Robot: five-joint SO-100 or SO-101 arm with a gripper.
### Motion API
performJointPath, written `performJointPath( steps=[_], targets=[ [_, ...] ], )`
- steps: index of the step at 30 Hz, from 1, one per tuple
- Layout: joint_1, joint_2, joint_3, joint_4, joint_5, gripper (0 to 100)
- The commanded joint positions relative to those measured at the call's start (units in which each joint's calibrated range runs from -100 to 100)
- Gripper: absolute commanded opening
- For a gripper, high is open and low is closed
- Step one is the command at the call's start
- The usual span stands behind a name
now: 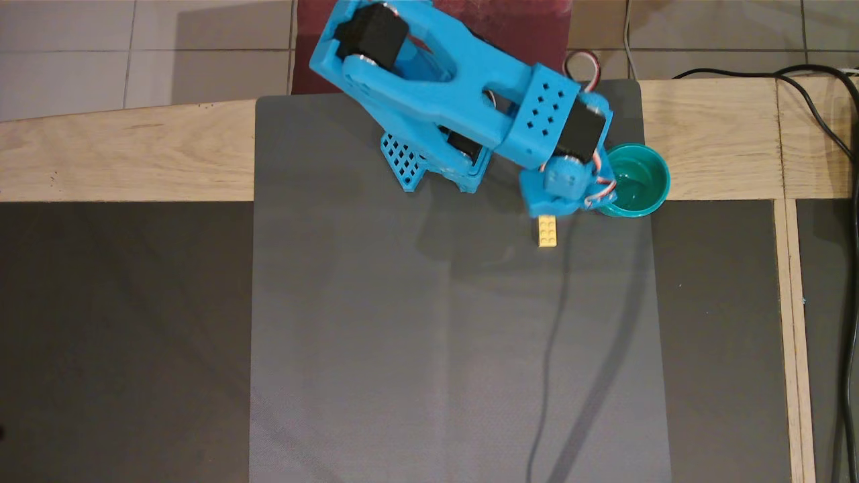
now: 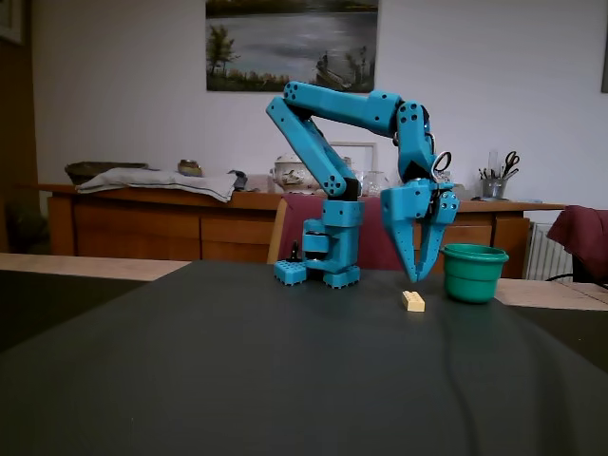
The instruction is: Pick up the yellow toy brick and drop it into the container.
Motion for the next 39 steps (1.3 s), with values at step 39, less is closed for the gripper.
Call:
performJointPath(
  steps=[39],
  targets=[
    [-0.51,0.03,-1.31,-0.31,-3.19,21]
  ],
)
